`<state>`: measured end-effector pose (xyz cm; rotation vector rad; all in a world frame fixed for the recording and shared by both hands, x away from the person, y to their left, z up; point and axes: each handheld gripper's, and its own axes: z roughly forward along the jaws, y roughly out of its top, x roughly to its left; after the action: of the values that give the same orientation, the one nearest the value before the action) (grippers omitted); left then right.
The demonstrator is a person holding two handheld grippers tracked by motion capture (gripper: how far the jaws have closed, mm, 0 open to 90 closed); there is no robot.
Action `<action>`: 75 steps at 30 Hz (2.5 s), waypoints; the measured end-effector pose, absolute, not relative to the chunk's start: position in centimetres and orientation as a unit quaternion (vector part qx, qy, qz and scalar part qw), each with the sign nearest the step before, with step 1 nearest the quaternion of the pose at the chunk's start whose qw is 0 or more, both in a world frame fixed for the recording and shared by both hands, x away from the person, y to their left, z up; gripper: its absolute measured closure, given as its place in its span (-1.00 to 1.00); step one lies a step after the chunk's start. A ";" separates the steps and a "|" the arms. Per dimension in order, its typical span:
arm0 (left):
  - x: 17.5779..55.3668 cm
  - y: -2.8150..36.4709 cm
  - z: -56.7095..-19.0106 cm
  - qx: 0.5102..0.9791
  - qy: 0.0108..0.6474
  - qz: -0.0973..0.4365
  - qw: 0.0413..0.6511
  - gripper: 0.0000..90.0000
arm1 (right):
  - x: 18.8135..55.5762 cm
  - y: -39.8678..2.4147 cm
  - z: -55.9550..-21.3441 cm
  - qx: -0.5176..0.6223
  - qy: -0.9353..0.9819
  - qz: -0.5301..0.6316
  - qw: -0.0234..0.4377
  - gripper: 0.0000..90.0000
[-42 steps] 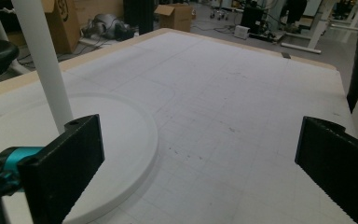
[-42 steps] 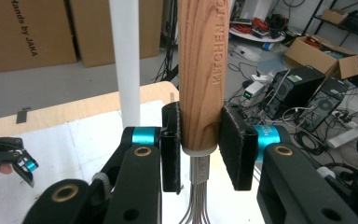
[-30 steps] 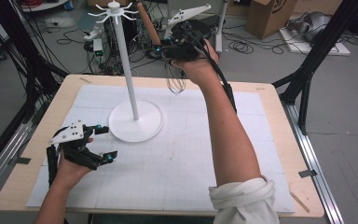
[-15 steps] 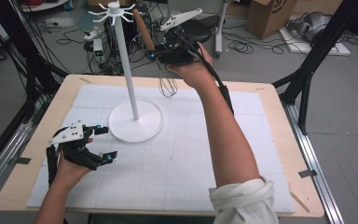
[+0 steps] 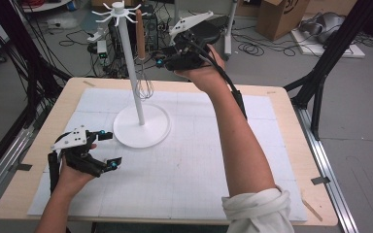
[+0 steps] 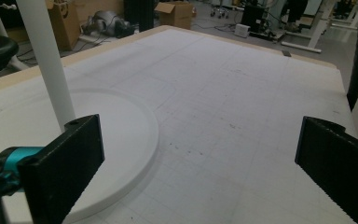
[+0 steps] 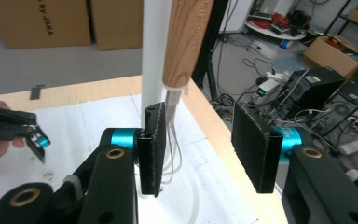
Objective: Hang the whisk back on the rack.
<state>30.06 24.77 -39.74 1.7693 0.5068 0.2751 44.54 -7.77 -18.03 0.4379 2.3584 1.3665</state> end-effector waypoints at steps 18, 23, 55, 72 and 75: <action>30.1 24.8 -39.8 0.764 0.219 0.119 0.595 -0.96 | 43.1 -9.7 -19.5 0.143 0.842 0.494 0.163 -0.07; 30.1 24.7 -39.8 0.765 0.217 0.118 0.594 -0.96 | 42.8 -10.5 -20.2 0.143 0.843 0.496 0.151 -0.16; 30.1 24.5 -40.0 0.770 0.222 0.119 0.586 -0.96 | 36.9 -16.9 -26.1 0.129 0.828 0.537 0.098 -0.42; 30.1 24.3 -40.2 0.774 0.221 0.115 0.582 -0.96 | 34.0 -21.7 -32.0 0.170 0.818 0.539 0.107 -0.47; 30.1 24.2 -40.2 0.775 0.218 0.113 0.582 -0.96 | 33.5 -22.2 -33.0 0.177 0.816 0.539 0.109 -0.47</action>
<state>30.07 24.21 -40.24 1.8107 0.5103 0.2634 33.48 -22.23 -32.99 0.5218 2.4011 1.5838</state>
